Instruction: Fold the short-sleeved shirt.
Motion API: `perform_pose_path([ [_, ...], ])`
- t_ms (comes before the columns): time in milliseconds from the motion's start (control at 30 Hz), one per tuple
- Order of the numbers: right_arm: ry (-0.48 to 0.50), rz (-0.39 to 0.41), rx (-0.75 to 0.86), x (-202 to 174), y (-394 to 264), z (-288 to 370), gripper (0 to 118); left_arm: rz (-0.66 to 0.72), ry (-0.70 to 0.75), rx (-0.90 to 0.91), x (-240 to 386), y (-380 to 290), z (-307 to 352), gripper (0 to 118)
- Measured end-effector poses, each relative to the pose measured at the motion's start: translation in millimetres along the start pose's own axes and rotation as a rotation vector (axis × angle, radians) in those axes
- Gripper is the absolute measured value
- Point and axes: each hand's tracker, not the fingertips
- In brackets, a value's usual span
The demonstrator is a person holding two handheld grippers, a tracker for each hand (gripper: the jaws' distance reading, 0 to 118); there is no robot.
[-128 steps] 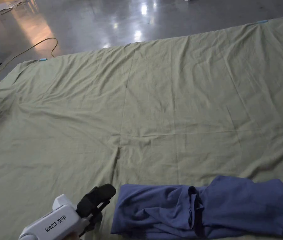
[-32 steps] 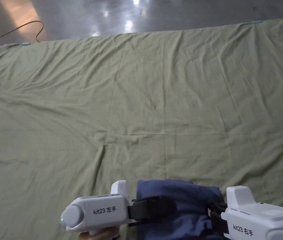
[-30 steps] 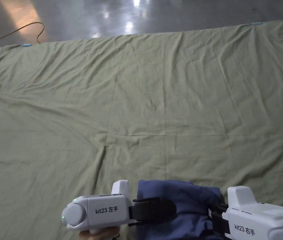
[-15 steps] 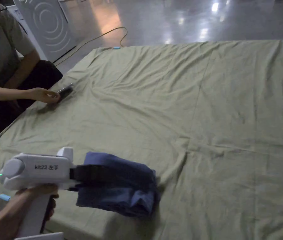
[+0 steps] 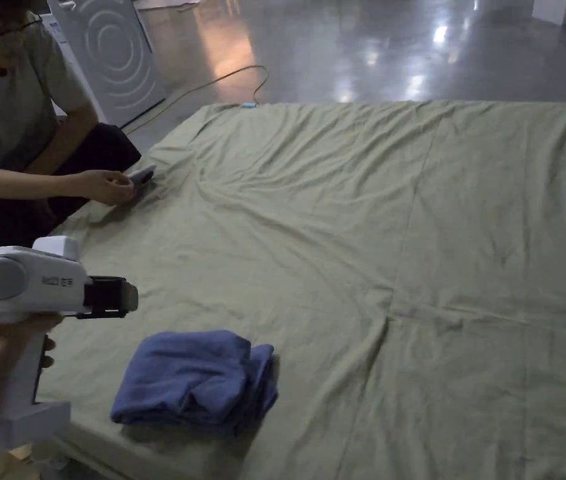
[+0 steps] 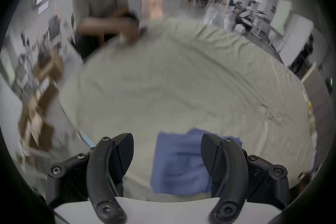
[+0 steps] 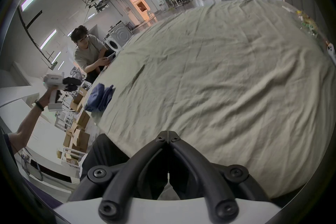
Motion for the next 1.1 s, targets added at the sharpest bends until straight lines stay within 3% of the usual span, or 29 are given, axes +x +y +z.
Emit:
perform_pose_path([
  [133, -0.030, 0.007, 0.122, -5.1, 9.8, 43.5, 0, -0.044, -0.124, 0.224, 34.1, 2.0, 91.8, 78],
  [200, -0.077, 0.063, 0.185, -10.0, 16.9, 66.6, 0, -0.071, -0.231, 0.385, 63.1, -5.0, 135.0, 78],
  [333, -0.177, 0.153, 0.364, -24.8, 32.5, 111.8, 0, -0.118, -0.289, 0.609, 129.9, -39.2, 185.0, 78],
  [433, -0.169, 0.108, 0.504, -29.4, 38.8, 136.6, 0, -0.080, -0.365, 0.698, 187.0, -76.1, 192.2, 77],
  [467, -0.152, 0.090, 0.539, -13.2, 34.8, 138.6, 0, -0.072, -0.365, 0.720, 202.8, -85.8, 193.5, 77],
  [533, -0.167, 0.114, 0.593, -10.1, 33.9, 149.8, 0, -0.131, -0.350, 0.771, 236.7, -100.0, 202.1, 76],
  [667, -0.296, 0.227, 0.652, -16.5, 29.1, 171.1, 0, -0.177, -0.343, 0.765, 267.1, -111.8, 215.9, 73],
  [867, -0.355, 0.255, 0.756, -20.4, 15.3, 197.4, 0, -0.161, -0.267, 0.818, 282.3, -125.9, 241.2, 71],
  [933, -0.390, 0.271, 0.781, -19.8, 14.6, 204.7, 0, -0.156, -0.288, 0.824, 282.9, -128.6, 242.9, 61],
  [1000, -0.391, 0.261, 0.770, -20.3, 16.2, 210.8, 0, -0.094, -0.277, 0.809, 282.1, -128.7, 242.7, 39],
  [1033, -0.390, 0.244, 0.768, -19.0, 15.8, 213.7, 0, -0.051, -0.290, 0.816, 280.8, -129.7, 244.2, 20],
  [1100, -0.380, 0.240, 0.769, -16.3, 14.6, 218.1, 0, -0.047, -0.349, 0.822, 283.6, -128.6, 244.2, 9],
])
